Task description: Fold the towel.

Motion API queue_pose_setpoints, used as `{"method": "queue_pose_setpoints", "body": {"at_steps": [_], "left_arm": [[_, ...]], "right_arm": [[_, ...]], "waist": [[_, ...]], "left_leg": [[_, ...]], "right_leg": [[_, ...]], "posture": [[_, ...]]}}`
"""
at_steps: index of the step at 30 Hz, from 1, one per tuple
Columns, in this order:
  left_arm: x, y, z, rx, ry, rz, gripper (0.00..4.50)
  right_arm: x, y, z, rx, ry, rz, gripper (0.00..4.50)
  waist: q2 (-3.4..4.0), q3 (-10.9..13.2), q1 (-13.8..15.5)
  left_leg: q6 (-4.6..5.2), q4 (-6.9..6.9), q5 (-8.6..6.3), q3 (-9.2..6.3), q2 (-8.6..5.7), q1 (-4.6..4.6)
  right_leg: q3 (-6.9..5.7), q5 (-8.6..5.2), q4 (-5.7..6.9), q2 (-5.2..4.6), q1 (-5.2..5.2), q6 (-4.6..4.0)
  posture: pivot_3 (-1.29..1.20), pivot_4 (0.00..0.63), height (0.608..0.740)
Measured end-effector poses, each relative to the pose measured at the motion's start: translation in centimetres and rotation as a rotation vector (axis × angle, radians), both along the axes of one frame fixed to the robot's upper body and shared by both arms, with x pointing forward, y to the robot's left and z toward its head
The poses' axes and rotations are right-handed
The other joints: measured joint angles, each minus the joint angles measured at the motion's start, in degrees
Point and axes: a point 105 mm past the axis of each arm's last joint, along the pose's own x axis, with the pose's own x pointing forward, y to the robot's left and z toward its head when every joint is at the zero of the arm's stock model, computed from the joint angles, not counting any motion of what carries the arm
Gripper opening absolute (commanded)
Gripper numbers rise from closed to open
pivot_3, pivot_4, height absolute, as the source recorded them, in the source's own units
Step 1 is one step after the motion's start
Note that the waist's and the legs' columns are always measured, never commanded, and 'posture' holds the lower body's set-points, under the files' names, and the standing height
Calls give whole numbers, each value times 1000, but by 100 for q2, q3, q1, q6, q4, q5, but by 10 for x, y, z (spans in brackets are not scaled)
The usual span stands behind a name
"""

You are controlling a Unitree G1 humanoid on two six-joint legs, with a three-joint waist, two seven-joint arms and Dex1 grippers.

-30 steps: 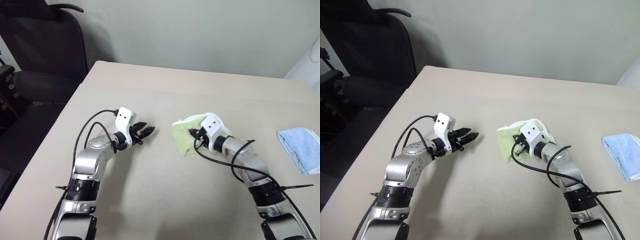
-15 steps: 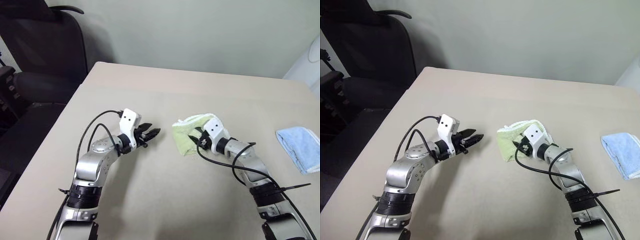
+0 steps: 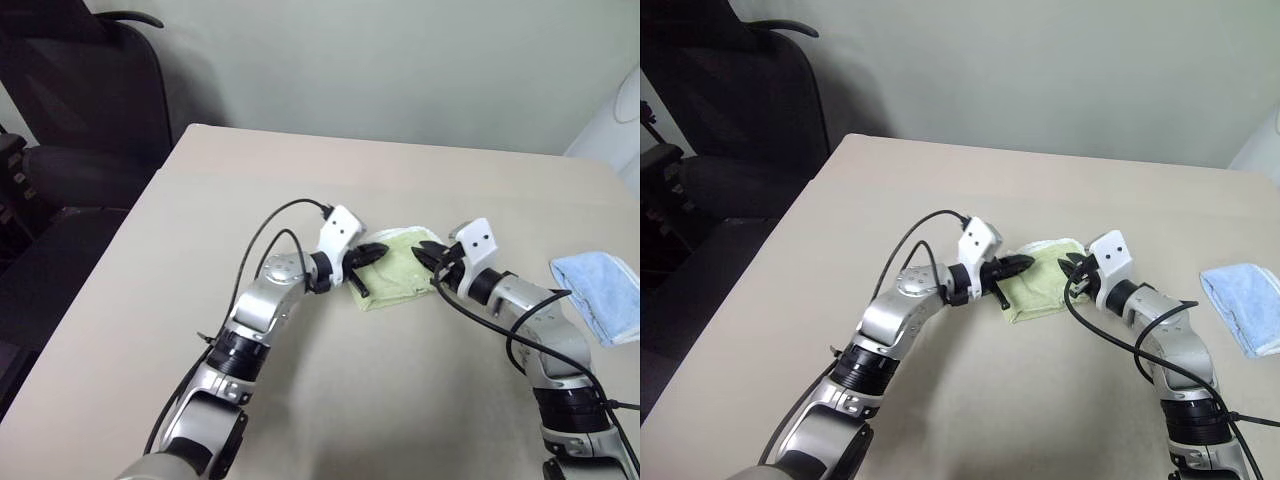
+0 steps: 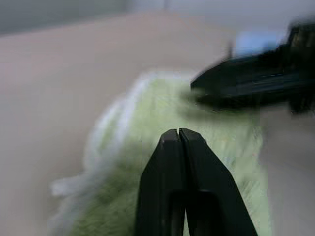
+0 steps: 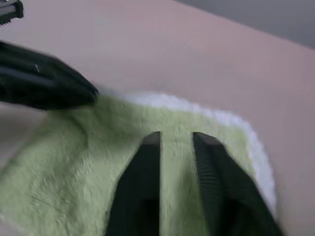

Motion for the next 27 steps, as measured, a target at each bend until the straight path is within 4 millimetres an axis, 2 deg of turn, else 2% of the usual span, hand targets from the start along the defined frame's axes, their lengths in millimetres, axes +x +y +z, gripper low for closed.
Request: {"method": "queue_pose_setpoints", "body": {"at_steps": [3,4,8,12,16,19,23,26,27], "left_arm": [[0,1,-24,103,24,-5,0],[0,1,-27,112,23,-5,0],[1,6,-27,97,15,19,0],[5,20,-15,-119,114,113,0],[10,42,16,-332,177,188,0],[8,55,22,-414,252,219,596],[-3,68,2,-455,456,241,1933],[-10,67,-6,-465,578,231,3041],[-12,66,-9,-459,611,226,3407]], "right_arm": [[-1,-2,-16,-27,40,-14,33],[-2,-1,-21,-34,48,-10,33],[-4,-1,-24,-49,40,-14,33],[-3,-4,-18,-42,15,-25,33],[-4,-10,-2,-15,-29,-38,856],[-5,-14,7,-7,-54,-36,1935],[-6,-20,10,-42,-61,-37,3309],[-4,-21,15,-48,-83,-37,4416],[-4,-20,16,-48,-90,-37,4500]], "waist": [[1,1,-15],[1,1,-15],[2,0,-23],[2,1,-28],[2,1,-28],[2,1,-28],[2,1,-26],[2,1,-13],[2,1,-13]], "left_leg": [[0,-3,0,0,0,-9],[0,-3,0,0,0,-11],[1,-2,0,1,-1,-11],[4,-2,1,2,-1,-12],[6,0,4,5,-2,-9],[5,3,4,6,-4,-7],[4,3,6,7,-3,-6],[7,5,10,7,-4,-6],[8,5,11,7,-4,-5]], "right_leg": [[0,0,-1,0,-9,0],[0,-1,-1,0,-11,1],[5,-4,-3,0,-7,7],[3,-4,1,0,-9,7],[2,-4,0,1,-3,7],[3,-5,0,0,0,8],[3,-5,2,0,-2,8],[3,-3,2,0,-1,12],[4,-2,2,0,0,13]], "posture": [[0,150,740],[0,150,740],[0,150,740],[0,150,740],[0,150,740],[0,150,740],[0,150,740],[0,150,740],[0,150,740]]}}
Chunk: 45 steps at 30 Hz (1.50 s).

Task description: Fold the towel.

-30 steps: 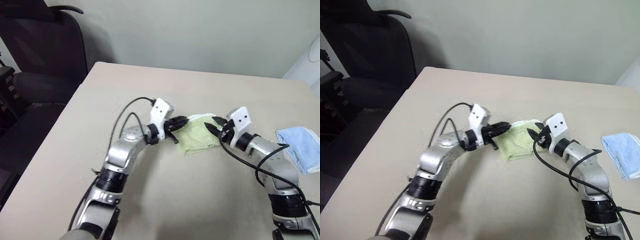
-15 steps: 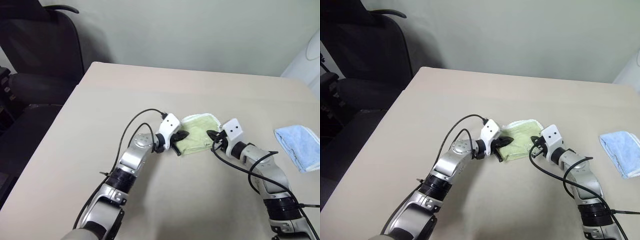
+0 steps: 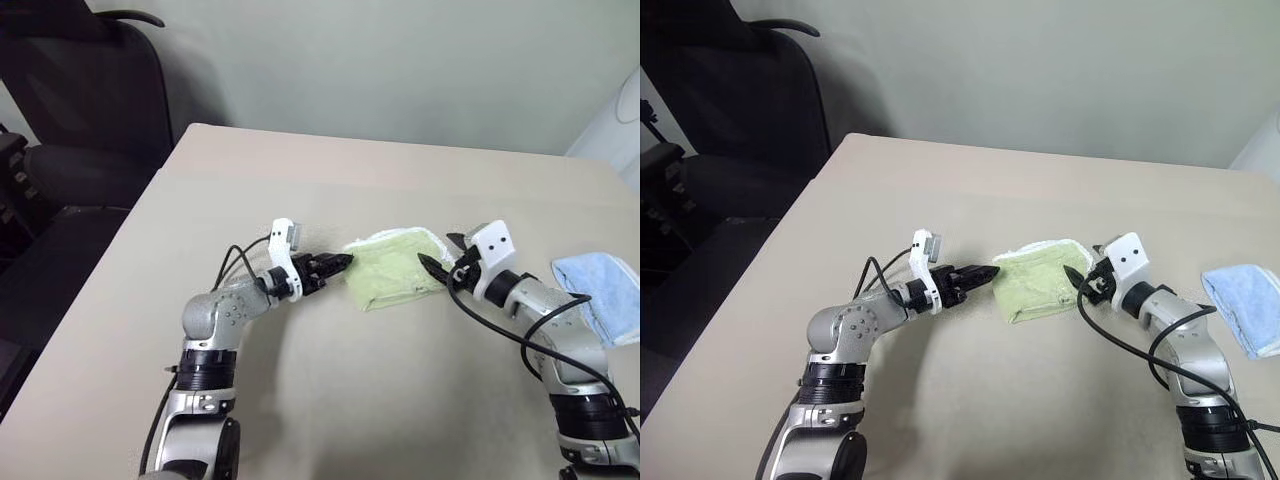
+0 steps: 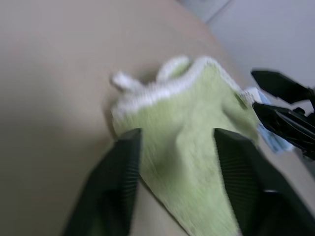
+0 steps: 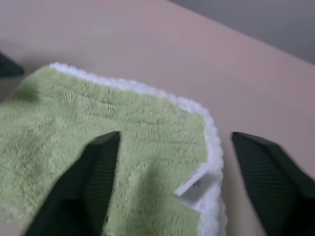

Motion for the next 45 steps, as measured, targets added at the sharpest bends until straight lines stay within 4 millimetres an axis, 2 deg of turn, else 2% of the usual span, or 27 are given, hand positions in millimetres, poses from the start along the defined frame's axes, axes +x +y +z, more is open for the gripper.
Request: {"method": "queue_pose_setpoints", "body": {"at_steps": [3,6,8,17,22,28,30,33,35,38,41,43,45], "left_arm": [[-7,-9,-10,13,119,-48,4472],[-4,-24,-7,-38,185,-73,4472],[-3,-34,-11,-40,236,-90,4472],[11,-73,-13,-31,308,-113,4472],[15,-74,-20,-13,310,-91,2845],[17,-70,-20,-30,308,-63,590],[19,-70,-20,-50,312,-43,23],[24,-66,-16,-103,308,-4,23],[30,-59,-8,-156,286,43,23],[45,-32,12,-253,234,153,23],[63,32,45,-302,124,331,23],[64,83,66,-301,40,465,23],[59,123,81,-293,-24,571,23]], "right_arm": [[1,0,2,1,-12,1,4500],[2,1,3,5,-22,-1,4500],[3,0,3,7,-24,-8,4500],[3,5,5,32,-44,-21,4500],[1,5,6,32,-55,-29,4500],[1,5,6,33,-55,-37,4500],[2,5,7,34,-59,-37,4500],[3,6,9,36,-67,-36,4500],[4,7,11,38,-77,-35,4500],[6,6,13,36,-90,-39,4500],[6,3,15,33,-99,-53,4500],[7,-5,16,32,-101,-80,4500],[8,-11,17,33,-104,-97,4500]], "waist": [[0,0,7],[0,0,37],[0,0,40],[1,1,145],[1,1,152],[1,2,149],[1,2,147],[2,2,144],[1,2,137],[-1,5,64],[-3,5,-70],[-2,5,-115],[-2,5,-107]], "left_leg": [[3,4,4,0,0,0],[9,8,12,1,-1,3],[11,11,16,1,-4,5],[37,9,34,-9,-61,24],[42,10,37,-11,-84,24],[33,-3,44,-8,-83,23],[30,-3,47,-7,-83,23],[29,-3,48,-6,-83,23],[29,-4,48,-6,-82,22],[28,-7,49,0,-73,23],[21,-15,52,5,-57,25],[20,-23,53,5,-56,25],[20,-24,52,0,-61,23]], "right_leg": [[0,3,0,-1,2,4],[2,9,0,-1,6,9],[2,11,0,-3,9,12],[12,7,-1,-36,41,45],[19,6,-3,-42,45,57],[19,2,-2,-39,34,60],[21,-10,-3,-39,33,79],[25,-16,-3,-39,30,90],[26,-16,-2,-37,28,89],[26,-17,-2,-33,19,85],[25,-13,-1,-22,6,79],[24,-2,0,-19,0,59],[24,8,-1,-21,4,40]], "posture": [[0,150,740],[0,150,740],[0,150,740],[0,150,740],[0,150,740],[0,150,740],[0,150,740],[0,150,740],[0,150,740],[0,150,740],[0,150,740],[0,150,740],[0,150,740]]}}
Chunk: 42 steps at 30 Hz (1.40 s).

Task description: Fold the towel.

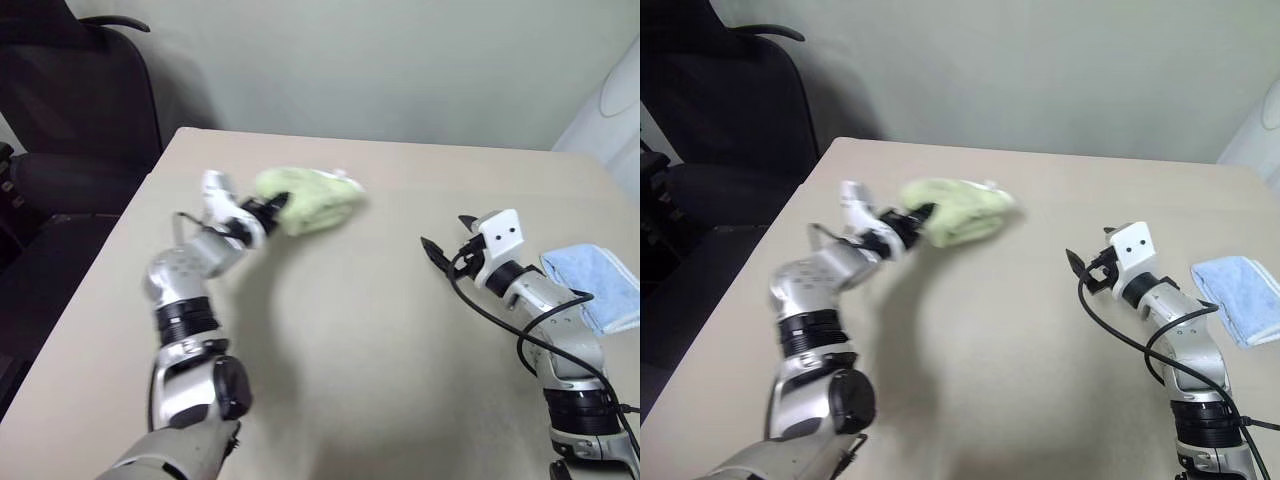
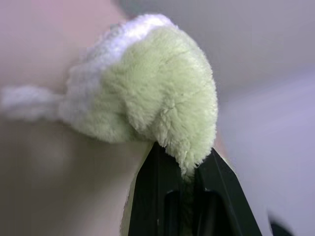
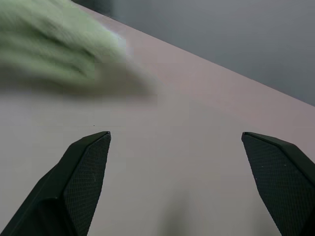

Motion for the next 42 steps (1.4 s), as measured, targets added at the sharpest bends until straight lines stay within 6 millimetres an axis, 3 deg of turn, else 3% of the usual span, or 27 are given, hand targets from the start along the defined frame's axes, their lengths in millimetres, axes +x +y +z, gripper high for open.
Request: {"method": "queue_pose_setpoints", "body": {"at_steps": [3,5,7,9,10,17,25,28,30,33,36,40,42], "left_arm": [[-20,58,-4,68,13,151,23],[-39,96,-28,99,99,255,23],[-59,116,-61,109,215,310,23],[-71,118,-88,101,301,318,23],[-75,117,-90,91,301,319,600],[-89,115,-91,67,253,349,2930],[-121,148,-96,68,198,443,2930],[-139,178,-89,162,173,541,2930],[-140,182,-71,279,127,529,2930],[-121,147,-21,531,-55,363,2930],[-100,91,9,671,-219,160,2930],[-82,-37,14,681,-427,-245,2930],[-80,-77,4,699,-459,-367,2930]], "right_arm": [[1,3,1,4,-10,12,4500],[2,2,0,5,-6,8,4500],[3,0,-4,7,6,4,4500],[5,4,-7,6,16,20,4500],[6,7,-6,4,14,33,4500],[12,17,-4,-5,8,81,4500],[11,19,-6,-7,13,90,4500],[10,16,-9,-10,24,83,4500],[10,16,-10,-9,25,83,4500],[11,22,-6,-7,16,100,4500],[14,24,-6,-2,20,108,4500],[15,31,-13,30,33,120,4500],[14,37,-13,51,27,125,4500]], "waist": [[1,0,6],[0,0,-6],[0,0,-2],[-7,4,59],[-13,3,85],[-5,1,67],[-2,-2,-152],[-8,-2,-191],[-24,3,-161],[-35,5,3],[-29,6,101],[-29,6,155],[-29,6,90]], "left_leg": [[8,-1,-14,1,-10,-2],[3,0,-25,0,-10,-4],[2,0,-27,-1,-11,-6],[2,3,-26,-15,-12,-8],[2,6,-27,-19,-11,-8],[-4,2,-25,-15,-16,13],[-41,-63,-37,-8,-5,79],[-68,-90,-19,-7,19,79],[-72,-91,-18,-10,44,60],[-70,-88,-21,-27,63,57],[-66,-85,-25,-28,62,57],[-66,-71,-44,-16,57,45],[-65,-64,-45,-7,60,33]], "right_leg": [[3,-7,-4,-11,-1,-2],[2,-13,-4,-11,-5,-7],[2,-19,-4,-11,-7,-8],[-14,-28,-4,-11,-24,-14],[-17,-31,-3,-10,-23,-19],[-16,-27,6,-10,12,-41],[4,-42,12,2,24,-73],[-2,-57,17,19,12,-89],[-10,-64,19,40,3,-95],[-13,-62,10,64,-12,-101],[-21,-56,9,58,-5,-109],[-35,-21,6,35,12,-105],[-32,-10,2,34,-2,-102]], "posture": [[0,150,740],[0,150,740],[0,150,740],[0,150,740],[0,150,740],[0,150,740],[0,150,740],[0,150,740],[0,150,740],[0,150,740],[0,150,740],[0,150,740],[0,150,740]]}}
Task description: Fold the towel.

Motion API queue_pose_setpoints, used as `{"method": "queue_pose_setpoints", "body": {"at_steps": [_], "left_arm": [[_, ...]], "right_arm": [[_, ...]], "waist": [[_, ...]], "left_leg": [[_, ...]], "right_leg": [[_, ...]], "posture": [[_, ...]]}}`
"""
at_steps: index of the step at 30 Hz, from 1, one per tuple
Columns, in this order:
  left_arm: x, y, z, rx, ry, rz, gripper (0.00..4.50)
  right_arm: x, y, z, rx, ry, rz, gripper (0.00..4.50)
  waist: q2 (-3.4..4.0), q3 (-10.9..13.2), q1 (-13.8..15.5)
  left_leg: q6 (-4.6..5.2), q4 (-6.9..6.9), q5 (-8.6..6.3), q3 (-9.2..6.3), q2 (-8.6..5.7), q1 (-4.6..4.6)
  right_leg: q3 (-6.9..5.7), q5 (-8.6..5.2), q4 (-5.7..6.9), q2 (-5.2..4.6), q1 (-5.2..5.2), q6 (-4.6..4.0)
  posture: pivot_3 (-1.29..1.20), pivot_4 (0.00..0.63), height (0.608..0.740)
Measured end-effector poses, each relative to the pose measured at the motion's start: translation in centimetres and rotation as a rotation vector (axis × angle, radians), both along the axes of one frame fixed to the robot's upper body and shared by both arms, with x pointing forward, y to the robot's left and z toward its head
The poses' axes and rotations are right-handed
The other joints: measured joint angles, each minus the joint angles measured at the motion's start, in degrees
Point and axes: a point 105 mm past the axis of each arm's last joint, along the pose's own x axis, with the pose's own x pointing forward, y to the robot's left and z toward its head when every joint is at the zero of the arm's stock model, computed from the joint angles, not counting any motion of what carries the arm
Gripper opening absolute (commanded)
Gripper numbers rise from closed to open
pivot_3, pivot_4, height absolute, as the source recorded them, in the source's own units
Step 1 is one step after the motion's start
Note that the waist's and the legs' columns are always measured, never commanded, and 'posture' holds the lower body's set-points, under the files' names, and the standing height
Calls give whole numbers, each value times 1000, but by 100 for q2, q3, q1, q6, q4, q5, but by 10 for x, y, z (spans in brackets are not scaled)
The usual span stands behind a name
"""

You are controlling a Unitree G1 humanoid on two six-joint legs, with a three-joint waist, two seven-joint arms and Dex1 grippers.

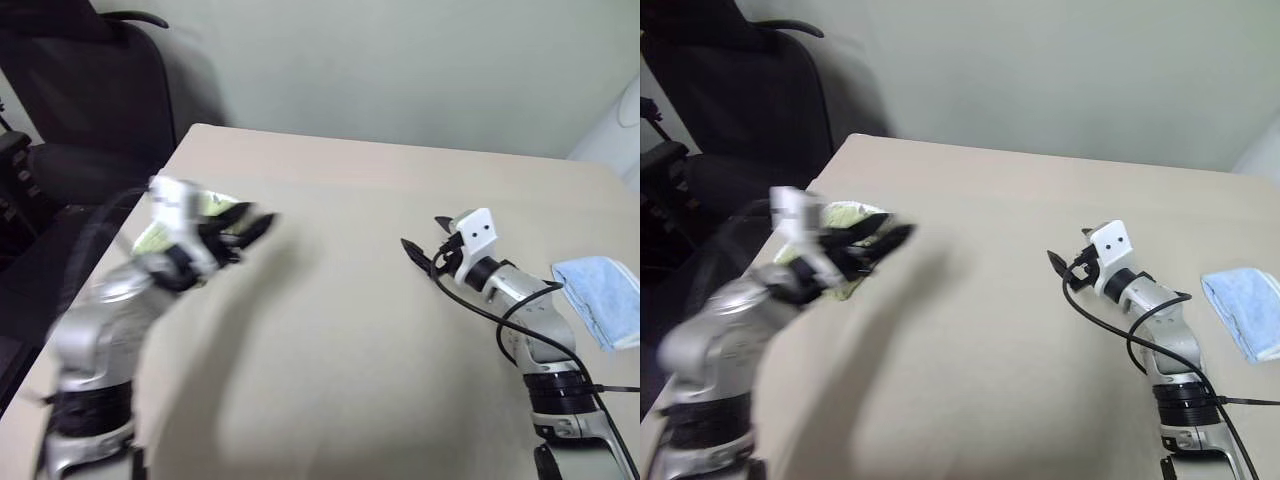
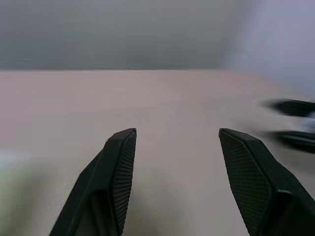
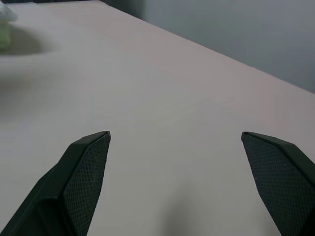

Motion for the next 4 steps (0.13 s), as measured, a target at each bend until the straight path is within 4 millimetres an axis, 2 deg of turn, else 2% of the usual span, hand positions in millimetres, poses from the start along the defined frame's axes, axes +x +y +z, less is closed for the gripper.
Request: {"method": "queue_pose_setpoints", "body": {"at_steps": [2,4], "left_arm": [[11,-30,-27,145,-7,-50,2930],[16,-42,-47,200,9,-72,2930]], "right_arm": [[-1,-4,-3,8,1,-33,4500],[-2,-7,-5,11,2,-51,4500]], "waist": [[6,-2,-80],[6,-2,-116]], "left_leg": [[2,8,0,0,6,1],[3,6,0,-1,10,-3]], "right_leg": [[5,0,0,6,-2,2],[9,0,-2,11,-6,3]], "posture": [[0,150,740],[0,150,740]]}}
